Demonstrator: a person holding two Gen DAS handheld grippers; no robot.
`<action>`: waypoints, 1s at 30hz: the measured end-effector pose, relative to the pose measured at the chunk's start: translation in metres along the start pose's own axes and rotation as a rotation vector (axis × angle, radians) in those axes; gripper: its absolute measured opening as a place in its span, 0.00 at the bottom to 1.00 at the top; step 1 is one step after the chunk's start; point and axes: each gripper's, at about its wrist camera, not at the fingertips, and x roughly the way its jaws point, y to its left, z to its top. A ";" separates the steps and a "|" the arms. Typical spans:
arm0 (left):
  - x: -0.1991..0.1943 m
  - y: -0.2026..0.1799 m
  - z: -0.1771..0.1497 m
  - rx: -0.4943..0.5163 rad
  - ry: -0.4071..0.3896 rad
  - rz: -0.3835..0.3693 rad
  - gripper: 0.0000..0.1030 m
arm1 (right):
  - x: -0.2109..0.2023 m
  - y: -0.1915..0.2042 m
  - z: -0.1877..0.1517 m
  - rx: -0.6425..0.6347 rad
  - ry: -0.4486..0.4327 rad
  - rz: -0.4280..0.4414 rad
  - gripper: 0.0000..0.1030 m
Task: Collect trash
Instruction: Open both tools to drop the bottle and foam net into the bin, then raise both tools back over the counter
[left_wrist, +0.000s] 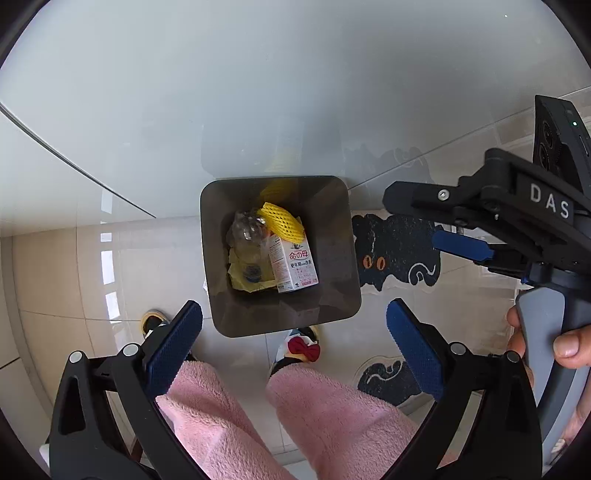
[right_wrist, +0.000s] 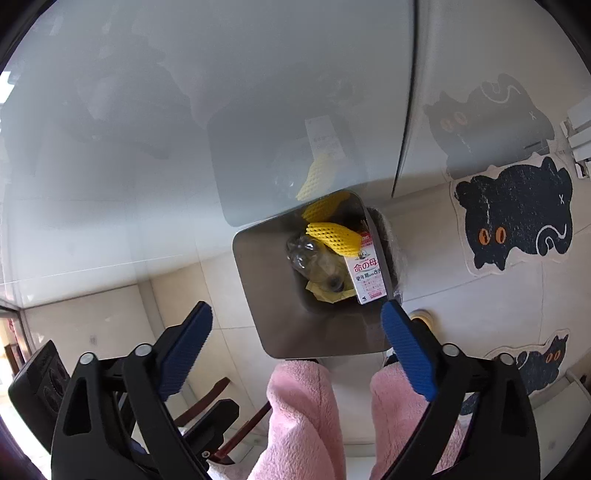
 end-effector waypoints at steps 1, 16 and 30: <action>-0.005 -0.001 -0.001 0.002 -0.004 -0.004 0.92 | -0.006 0.000 -0.001 -0.005 -0.004 0.004 0.97; -0.185 -0.041 0.003 0.108 -0.291 -0.069 0.92 | -0.201 0.050 -0.041 -0.291 -0.262 0.054 0.97; -0.330 -0.073 0.056 0.225 -0.598 -0.032 0.91 | -0.356 0.118 -0.005 -0.491 -0.674 0.093 0.97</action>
